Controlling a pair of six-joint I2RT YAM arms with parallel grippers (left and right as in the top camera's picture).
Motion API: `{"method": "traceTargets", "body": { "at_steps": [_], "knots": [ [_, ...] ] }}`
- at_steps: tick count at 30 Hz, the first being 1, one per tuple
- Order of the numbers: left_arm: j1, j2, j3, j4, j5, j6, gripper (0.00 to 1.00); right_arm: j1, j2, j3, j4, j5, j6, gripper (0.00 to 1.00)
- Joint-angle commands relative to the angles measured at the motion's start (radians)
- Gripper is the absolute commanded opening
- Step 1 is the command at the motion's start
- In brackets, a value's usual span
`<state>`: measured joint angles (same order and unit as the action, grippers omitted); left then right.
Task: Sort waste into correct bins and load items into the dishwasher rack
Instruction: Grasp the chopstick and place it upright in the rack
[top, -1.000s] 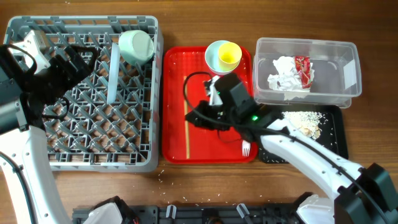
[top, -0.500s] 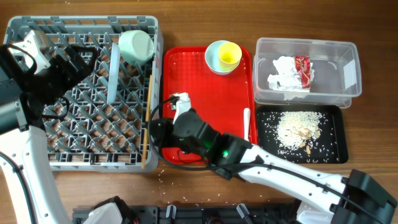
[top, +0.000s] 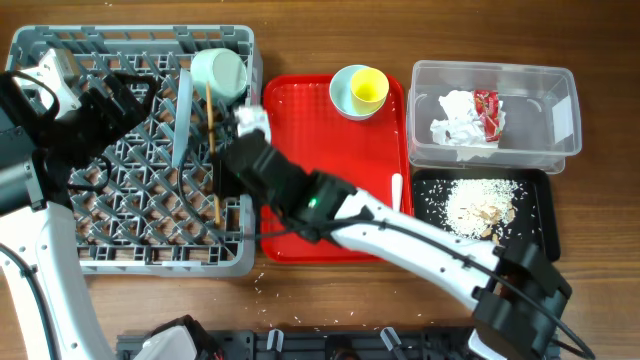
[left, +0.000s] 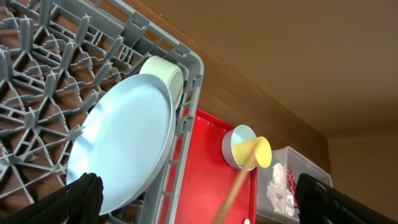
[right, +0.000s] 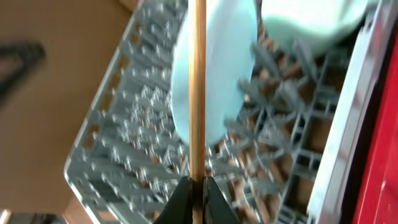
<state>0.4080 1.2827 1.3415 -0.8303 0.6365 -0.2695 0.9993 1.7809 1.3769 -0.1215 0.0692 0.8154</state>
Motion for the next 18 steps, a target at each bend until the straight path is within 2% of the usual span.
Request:
{"method": "traceTargets", "body": {
  "at_steps": [1, 11, 12, 13, 14, 16, 18],
  "knots": [
    [0.007, 0.003, 0.000, 0.003, 0.008, -0.008, 1.00, -0.032, 0.036, 0.020, -0.024, -0.002, 0.034, 0.04],
    [0.007, 0.003, 0.000, 0.003, 0.009, -0.008, 1.00, -0.032, 0.144, 0.020, 0.006, -0.011, 0.076, 0.06],
    [0.007, 0.003, 0.000, 0.002, 0.009, -0.008, 1.00, -0.032, 0.151, 0.020, 0.004, -0.016, 0.075, 0.19],
    [0.007, 0.003, 0.000, 0.003, 0.008, -0.008, 1.00, -0.032, 0.155, 0.020, 0.004, -0.017, 0.074, 0.25],
    [0.007, 0.003, 0.000, 0.003, 0.008, -0.008, 1.00, -0.032, 0.157, 0.020, 0.004, -0.018, 0.074, 0.36],
    [0.007, 0.003, 0.000, 0.002, 0.008, -0.008, 1.00, -0.035, 0.157, 0.020, 0.019, -0.079, -0.017, 0.39],
    [0.007, 0.003, 0.000, 0.003, 0.008, -0.008, 1.00, -0.049, 0.156, 0.020, 0.000, -0.111, -0.031, 0.39]
  ]
}}
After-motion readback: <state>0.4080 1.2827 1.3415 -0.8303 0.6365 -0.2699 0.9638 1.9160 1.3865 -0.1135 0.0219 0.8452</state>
